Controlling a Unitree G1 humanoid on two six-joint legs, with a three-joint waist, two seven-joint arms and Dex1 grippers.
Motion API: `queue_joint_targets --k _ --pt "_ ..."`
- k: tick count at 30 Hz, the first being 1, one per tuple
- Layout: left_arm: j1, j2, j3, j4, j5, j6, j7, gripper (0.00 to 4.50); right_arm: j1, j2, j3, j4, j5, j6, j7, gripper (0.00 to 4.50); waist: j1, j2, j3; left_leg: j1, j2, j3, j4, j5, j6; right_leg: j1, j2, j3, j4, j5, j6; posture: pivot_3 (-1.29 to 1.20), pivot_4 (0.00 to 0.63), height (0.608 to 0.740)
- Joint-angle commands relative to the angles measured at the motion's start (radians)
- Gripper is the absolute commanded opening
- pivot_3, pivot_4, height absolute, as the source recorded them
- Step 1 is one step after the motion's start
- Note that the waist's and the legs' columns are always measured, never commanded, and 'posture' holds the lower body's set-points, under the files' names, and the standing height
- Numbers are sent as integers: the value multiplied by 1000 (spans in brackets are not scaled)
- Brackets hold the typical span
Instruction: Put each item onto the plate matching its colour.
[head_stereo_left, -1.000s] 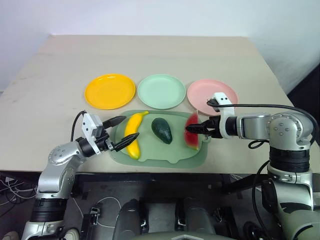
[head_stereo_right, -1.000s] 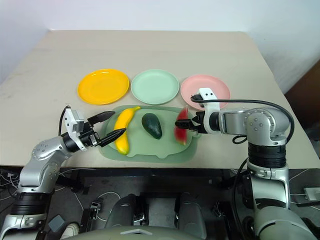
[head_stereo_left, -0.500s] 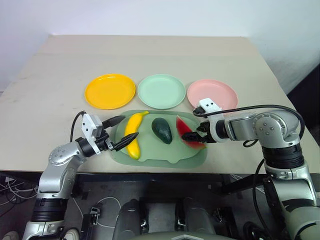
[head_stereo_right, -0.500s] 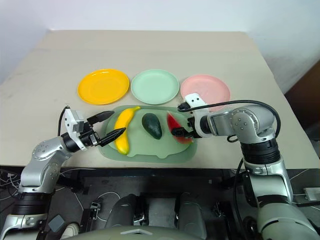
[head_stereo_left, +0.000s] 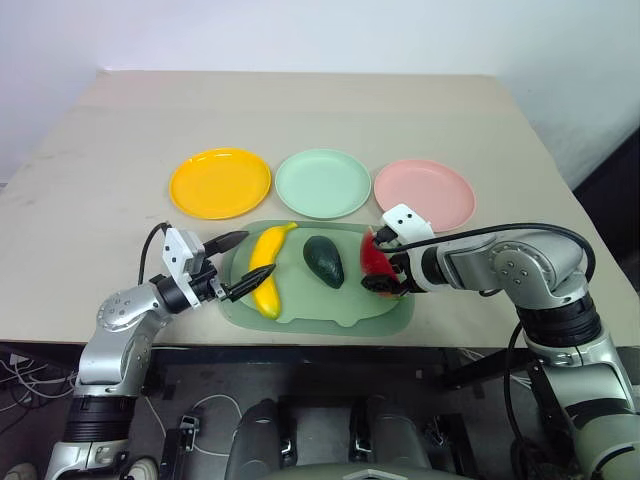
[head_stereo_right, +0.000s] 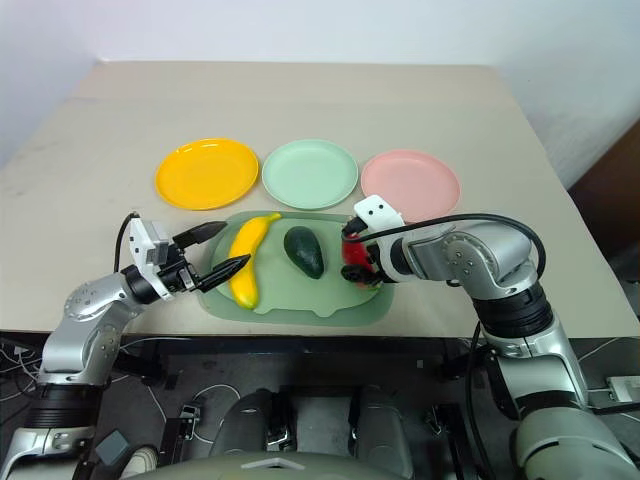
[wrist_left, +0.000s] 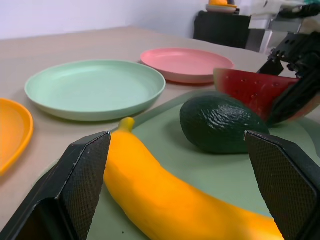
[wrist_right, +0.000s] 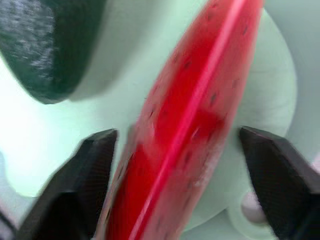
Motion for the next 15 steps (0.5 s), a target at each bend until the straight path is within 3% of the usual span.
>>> queue_joint_targets --k 1,5,11,15 --pt "-12 9 18 -7 2 -20 3 4500 14 -14 71 9 -35 20 43 2656 0 0 0 0 0 0 0 0 0 0 0 0 0 0 0 0 150 695" --pt "-14 12 20 -6 3 -21 3 4500 12 -42 100 -17 -53 7 102 2469 1 -1 -1 0 0 0 0 0 0 0 0 0 0 0 0 0 150 695" --pt "1 17 30 -13 1 -24 6 4500 -63 -81 -69 -9 -23 -52 235 2467 3 -1 -1 -1 0 0 0 0 1 -1 -1 0 -1 0 0 0 150 695" --pt "6 20 38 -18 -1 -25 9 4500 -163 -97 -92 111 -92 -137 262 2467 0 0 0 -1 0 1 0 0 0 -2 0 0 -1 0 0 0 150 695"
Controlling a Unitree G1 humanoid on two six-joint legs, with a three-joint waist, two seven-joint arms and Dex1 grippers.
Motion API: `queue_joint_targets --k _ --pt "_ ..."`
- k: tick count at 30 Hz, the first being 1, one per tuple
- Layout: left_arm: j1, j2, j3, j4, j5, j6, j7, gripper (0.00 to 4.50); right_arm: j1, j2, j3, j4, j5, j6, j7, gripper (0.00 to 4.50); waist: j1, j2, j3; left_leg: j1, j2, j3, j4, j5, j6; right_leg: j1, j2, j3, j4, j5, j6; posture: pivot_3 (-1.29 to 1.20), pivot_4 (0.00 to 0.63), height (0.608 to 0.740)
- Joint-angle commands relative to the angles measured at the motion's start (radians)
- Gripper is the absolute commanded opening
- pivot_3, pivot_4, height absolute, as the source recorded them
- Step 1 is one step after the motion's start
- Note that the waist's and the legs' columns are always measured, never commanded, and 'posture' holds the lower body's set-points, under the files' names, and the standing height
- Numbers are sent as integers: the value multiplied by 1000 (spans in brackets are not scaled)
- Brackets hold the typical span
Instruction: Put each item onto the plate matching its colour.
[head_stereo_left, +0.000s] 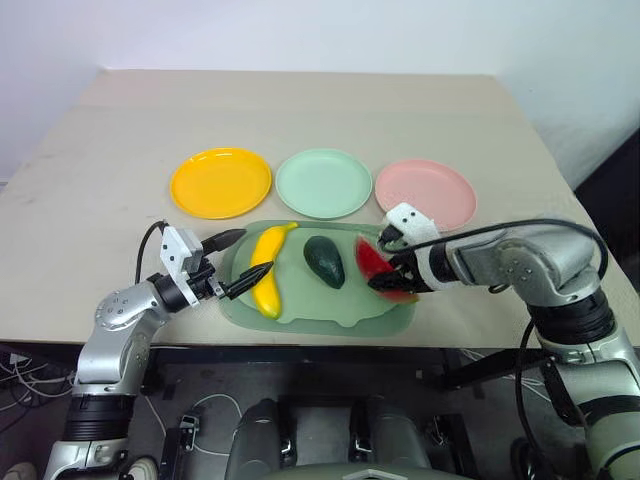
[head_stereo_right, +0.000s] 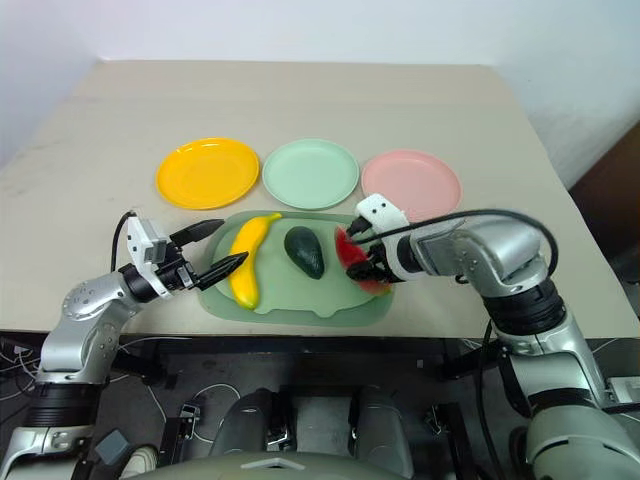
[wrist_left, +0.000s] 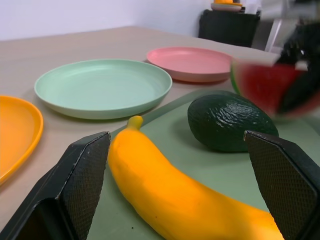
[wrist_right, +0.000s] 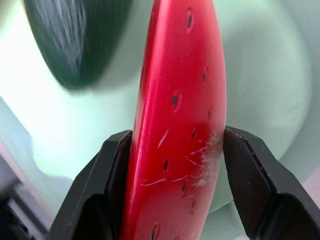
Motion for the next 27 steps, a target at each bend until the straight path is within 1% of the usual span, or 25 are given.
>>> queue_joint_targets --k 1,4,6,9,13,18,20,24,27 --pt "2 15 32 -26 -7 -19 5 4500 -98 -24 -35 97 -71 -104 32 2467 -1 0 0 0 0 0 0 0 0 0 0 0 0 0 0 0 150 695" --pt "6 15 32 -33 -7 -18 10 4500 -159 -19 39 290 -205 -289 61 2467 -2 0 0 0 0 1 -1 0 0 0 0 0 0 0 0 0 150 695" --pt "10 14 29 -41 -6 -16 14 4500 -190 4 84 423 -298 -428 70 2467 -1 0 0 0 0 1 -1 0 0 0 0 0 0 0 0 0 150 695" --pt "15 13 31 -53 -8 -12 20 4500 -240 49 139 625 -401 -567 110 2467 -3 0 0 0 0 2 -1 0 0 -1 0 0 0 0 0 0 150 695" --pt "27 16 35 -67 -10 -8 28 4500 -332 123 118 904 -488 -703 118 2467 -11 2 1 0 0 3 -1 1 -1 -2 1 1 1 0 0 0 150 695" --pt "49 15 39 -91 -13 -4 43 4500 -412 169 94 1140 -570 -841 121 2467 -21 2 1 -1 0 3 0 1 -1 -2 1 1 1 0 0 0 150 695" --pt "57 14 39 -98 -13 -3 48 4500 -436 180 81 1204 -595 -872 111 3196 -24 2 1 -1 0 3 0 1 -1 -2 1 1 1 0 0 0 150 695" --pt "61 14 40 -102 -14 -2 53 4500 -459 192 65 1267 -636 -911 122 4487 -26 3 2 -1 0 3 -1 1 -2 -2 1 1 1 0 0 0 150 695" --pt "61 15 40 -103 -15 -1 56 4500 -458 183 43 1258 -655 -930 122 4487 -26 3 2 0 0 3 -1 1 -2 -2 1 1 1 0 0 0 150 695"
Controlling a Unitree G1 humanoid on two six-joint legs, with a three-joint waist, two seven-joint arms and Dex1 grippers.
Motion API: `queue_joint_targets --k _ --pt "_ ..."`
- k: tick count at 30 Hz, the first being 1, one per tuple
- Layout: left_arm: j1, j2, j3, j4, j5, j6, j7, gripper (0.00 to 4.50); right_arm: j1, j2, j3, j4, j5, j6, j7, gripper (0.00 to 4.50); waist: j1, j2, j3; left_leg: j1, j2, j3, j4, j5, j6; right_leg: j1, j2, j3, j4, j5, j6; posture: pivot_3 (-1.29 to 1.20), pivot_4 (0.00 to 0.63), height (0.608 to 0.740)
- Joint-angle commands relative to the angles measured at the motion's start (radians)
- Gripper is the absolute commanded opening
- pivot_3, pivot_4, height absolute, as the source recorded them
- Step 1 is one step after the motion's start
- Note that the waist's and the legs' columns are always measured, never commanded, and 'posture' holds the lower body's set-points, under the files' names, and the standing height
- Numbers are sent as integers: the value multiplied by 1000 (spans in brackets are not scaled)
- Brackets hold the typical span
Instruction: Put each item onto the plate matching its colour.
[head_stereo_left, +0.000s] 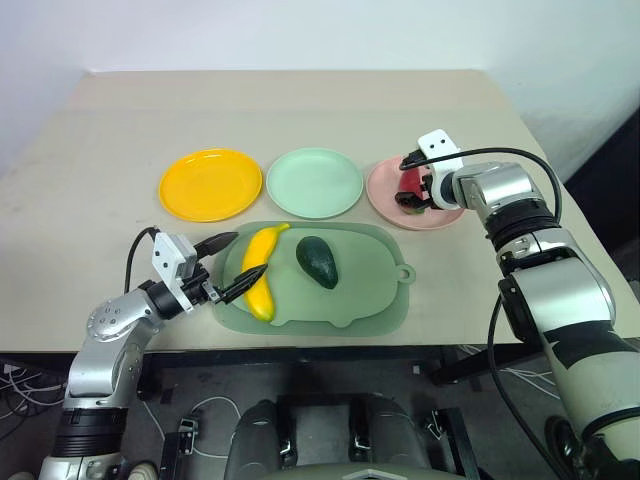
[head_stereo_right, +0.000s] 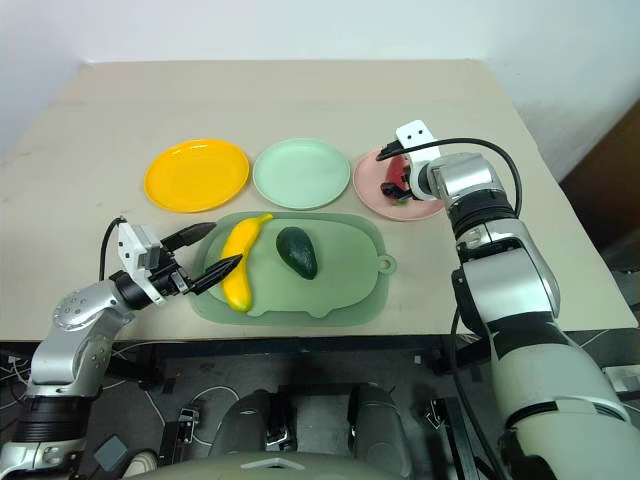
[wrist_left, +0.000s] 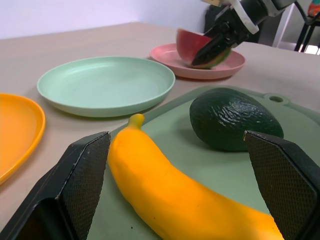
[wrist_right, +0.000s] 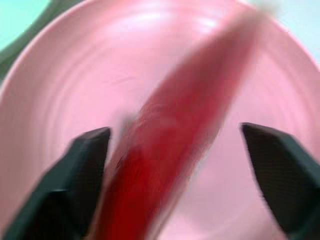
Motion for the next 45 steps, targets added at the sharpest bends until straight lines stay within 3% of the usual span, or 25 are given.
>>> queue_joint_targets --k 1,6,14,18,24,28,32,45 --pt "-3 8 20 -34 -14 -6 2 4500 -37 -21 -49 -44 -23 -22 5 4487 1 1 0 0 0 0 0 0 0 0 0 0 0 0 0 0 150 695" --pt "-6 12 26 -29 -14 -6 1 4500 31 -83 -87 -258 -20 59 38 4487 2 1 1 0 0 0 0 0 0 0 0 0 0 0 0 0 150 695" --pt "-27 24 30 -10 -16 0 -10 4500 256 -175 -212 -882 113 408 112 4487 1 1 1 0 0 -1 0 0 0 0 0 1 0 0 0 0 150 695" --pt "-45 30 30 11 -15 -1 -21 4500 333 -94 -296 -1181 284 713 121 4487 -1 2 1 0 1 -1 -1 0 -1 -1 0 1 0 0 0 0 150 695" --pt "-58 38 36 21 -23 3 -35 4500 410 92 -370 -1419 388 957 49 4487 7 1 1 0 0 -2 -1 0 0 1 0 0 -1 0 0 0 150 695" --pt "-58 48 42 26 -30 8 -45 4500 475 202 -384 -1448 462 986 -20 4487 7 1 0 0 0 -2 0 0 0 1 0 0 -1 0 0 0 150 695" --pt "-56 58 46 29 -26 11 -52 4500 510 301 -359 -1354 455 986 -159 4487 3 1 0 0 0 -2 0 0 0 1 0 0 -1 0 0 0 150 695" --pt "-49 67 55 20 -27 18 -50 4500 483 352 -311 -1278 500 986 -264 4487 1 1 0 0 0 -2 -1 0 0 0 0 0 -1 0 0 0 150 695"
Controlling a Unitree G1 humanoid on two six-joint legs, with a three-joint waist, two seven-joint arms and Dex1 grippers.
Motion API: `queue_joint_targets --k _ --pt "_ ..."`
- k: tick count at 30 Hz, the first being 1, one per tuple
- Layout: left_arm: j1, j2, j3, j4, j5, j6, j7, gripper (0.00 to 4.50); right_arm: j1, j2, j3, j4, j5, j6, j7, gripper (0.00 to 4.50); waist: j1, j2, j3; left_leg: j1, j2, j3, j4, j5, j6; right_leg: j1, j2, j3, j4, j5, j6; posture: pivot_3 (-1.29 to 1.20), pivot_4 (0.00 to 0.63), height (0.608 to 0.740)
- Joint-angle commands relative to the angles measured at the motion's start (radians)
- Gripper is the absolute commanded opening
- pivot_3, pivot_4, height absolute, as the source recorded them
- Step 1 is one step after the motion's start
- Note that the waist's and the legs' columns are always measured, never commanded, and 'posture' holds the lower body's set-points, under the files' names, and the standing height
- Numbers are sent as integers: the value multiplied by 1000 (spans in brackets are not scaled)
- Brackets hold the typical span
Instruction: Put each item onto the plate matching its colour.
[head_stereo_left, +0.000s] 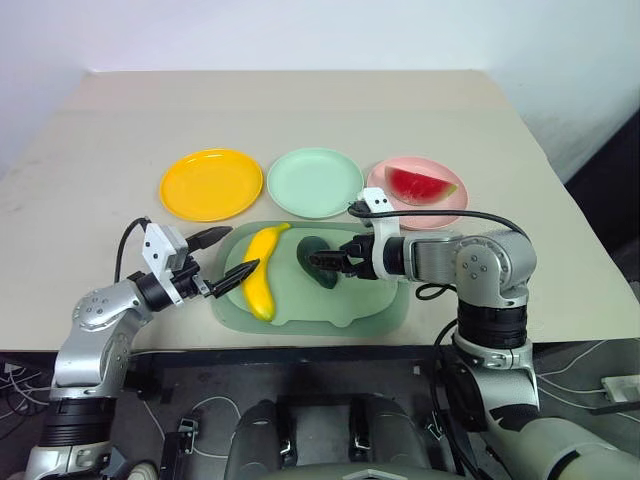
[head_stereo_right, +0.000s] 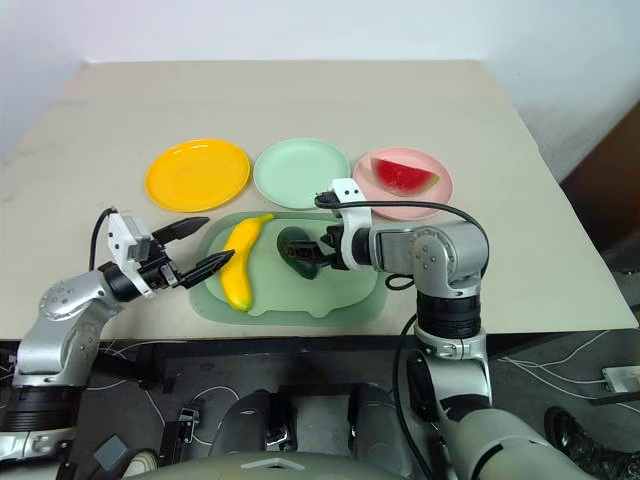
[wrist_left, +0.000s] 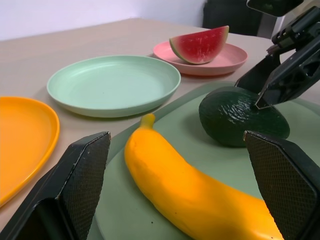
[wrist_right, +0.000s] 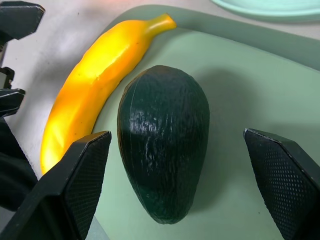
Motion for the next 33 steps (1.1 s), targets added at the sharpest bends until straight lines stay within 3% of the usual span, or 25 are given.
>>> queue_joint_targets --k 1,8,11,16,22,26,33 --pt "-2 12 31 -20 -18 -5 -1 4500 -26 17 27 3 13 7 -9 4487 0 0 0 0 0 0 0 0 0 0 0 0 0 0 0 0 150 695" --pt "1 10 35 -24 -17 -4 2 4500 -24 2 130 11 -8 -28 12 4487 0 0 0 0 0 0 0 0 0 0 0 0 0 0 0 0 150 695" --pt "5 8 35 -29 -17 -5 5 4500 -31 -15 144 17 -23 -60 15 3849 0 0 0 0 0 0 0 0 0 0 0 0 0 0 0 0 150 695" --pt "12 6 35 -34 -17 -6 10 4500 -54 -66 147 4 -12 -78 58 2333 0 0 0 0 0 0 0 0 0 0 0 0 0 0 0 0 150 695" --pt "20 8 47 -40 -19 -8 20 4500 -184 -111 73 28 18 -131 128 2162 -1 0 0 0 0 0 0 0 0 -1 0 0 0 0 0 0 150 695" --pt "34 4 50 -52 -17 -8 26 4500 -275 -134 141 222 -61 -302 165 2162 -1 0 0 0 0 0 -1 0 0 0 0 0 0 0 0 0 150 695" --pt "51 0 58 -75 -16 -7 43 4500 -467 -73 233 812 -257 -696 221 2162 -2 0 0 -1 0 2 0 0 0 -1 0 0 0 0 0 0 150 695"
